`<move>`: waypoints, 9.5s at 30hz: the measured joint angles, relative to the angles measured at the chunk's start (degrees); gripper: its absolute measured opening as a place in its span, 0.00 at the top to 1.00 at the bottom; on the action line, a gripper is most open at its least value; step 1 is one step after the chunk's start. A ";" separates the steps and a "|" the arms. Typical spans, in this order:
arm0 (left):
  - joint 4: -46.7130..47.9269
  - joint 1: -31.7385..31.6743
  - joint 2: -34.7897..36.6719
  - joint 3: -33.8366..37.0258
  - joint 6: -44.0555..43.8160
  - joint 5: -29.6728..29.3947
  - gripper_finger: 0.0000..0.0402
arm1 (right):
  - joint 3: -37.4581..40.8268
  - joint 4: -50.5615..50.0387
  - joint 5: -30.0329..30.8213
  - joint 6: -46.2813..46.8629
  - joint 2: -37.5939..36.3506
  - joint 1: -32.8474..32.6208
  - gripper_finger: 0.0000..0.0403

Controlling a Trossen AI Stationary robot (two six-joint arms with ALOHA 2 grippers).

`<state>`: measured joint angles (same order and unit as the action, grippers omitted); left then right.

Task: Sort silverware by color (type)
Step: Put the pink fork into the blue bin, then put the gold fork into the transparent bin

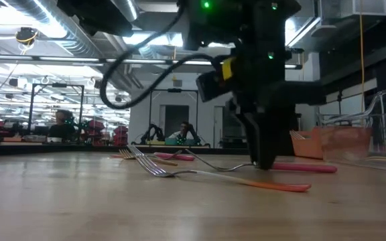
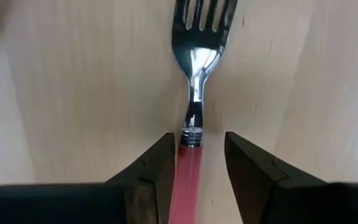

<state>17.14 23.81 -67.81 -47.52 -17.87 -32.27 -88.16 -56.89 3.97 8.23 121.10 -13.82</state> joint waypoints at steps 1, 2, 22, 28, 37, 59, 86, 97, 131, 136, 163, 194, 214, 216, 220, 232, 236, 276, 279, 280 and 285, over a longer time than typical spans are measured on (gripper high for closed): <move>0.01 0.00 0.00 0.01 0.00 0.00 0.79 | 0.58 0.30 0.00 0.00 0.00 0.00 0.67; -0.01 0.00 0.00 0.01 0.00 -0.01 0.79 | 1.08 0.46 -0.05 0.03 0.00 0.00 0.67; -0.03 0.00 0.00 0.01 0.00 0.00 0.79 | 1.69 2.82 0.04 -0.09 -0.11 -0.02 0.67; -0.03 0.00 0.00 0.01 0.00 -0.01 0.79 | 1.69 2.98 0.07 -0.09 -0.09 -0.02 0.67; -0.03 0.00 0.00 0.01 0.00 -0.01 0.79 | 1.62 2.81 0.04 0.34 -0.06 -0.01 0.67; -0.03 0.00 0.00 0.01 0.00 0.00 0.79 | 1.62 4.24 -0.48 0.28 0.02 -0.07 0.89; 0.55 4.78 0.02 0.01 -0.64 -0.02 0.79 | -4.58 -3.98 -2.33 0.44 -1.86 -0.02 0.98; 3.04 6.00 0.02 0.01 -1.26 -0.87 0.79 | -8.83 -10.49 -5.16 6.47 -11.34 -2.39 0.98; 2.70 5.95 0.02 0.01 -1.22 -3.08 0.79 | -4.41 -27.43 -10.09 78.49 -19.80 -36.55 0.98; 2.68 5.95 0.02 0.01 -1.22 -3.10 0.79 | -1.52 -27.35 -10.70 85.07 -19.80 -40.70 0.98; 2.49 5.95 0.02 0.01 -1.23 -3.61 0.79 | 15.32 -19.66 -17.09 89.46 -19.80 -43.04 0.98; 2.52 5.95 0.02 0.01 -1.24 -3.64 0.79 | 18.49 -17.74 -16.83 89.46 -19.76 -43.15 0.79; 2.52 5.95 0.02 0.01 -1.22 -4.17 0.79 | 18.49 -19.60 -25.83 89.02 -20.21 -43.15 0.74; 2.52 5.93 0.02 0.01 -1.22 -5.40 0.79 | 18.13 -20.06 -26.07 89.02 -20.84 -42.75 0.74; 2.45 4.66 0.02 0.01 -1.20 -6.14 0.79 | 15.25 -22.94 -22.65 88.89 -22.29 -41.92 0.74; -0.21 -4.55 0.00 0.01 -0.99 -3.52 0.79 | 6.92 -27.69 -10.98 86.88 -28.79 -41.55 0.74; -1.17 -7.77 0.00 0.01 -0.30 -3.65 0.79 | 4.93 -27.72 -7.46 84.28 -30.11 -41.55 0.74; -8.74 -30.51 -18.81 -0.01 29.91 29.24 0.68 | 2.69 -7.26 4.23 22.18 -30.30 -7.30 0.74; -6.97 -31.36 -20.58 -0.01 31.90 29.60 0.68 | 2.69 -6.10 4.22 20.22 -30.29 -6.60 0.74; -6.22 -31.68 -21.05 -0.01 32.52 30.21 0.67 | 2.69 -6.03 4.23 19.82 -30.29 -6.45 0.74; -2.87 -32.97 -22.81 -0.01 34.29 32.22 0.67 | 2.69 -6.01 4.22 18.32 -30.29 -6.25 0.74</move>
<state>14.27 -9.15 -90.62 -47.53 16.42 -0.05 -85.47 -62.89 8.19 26.55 90.80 -20.08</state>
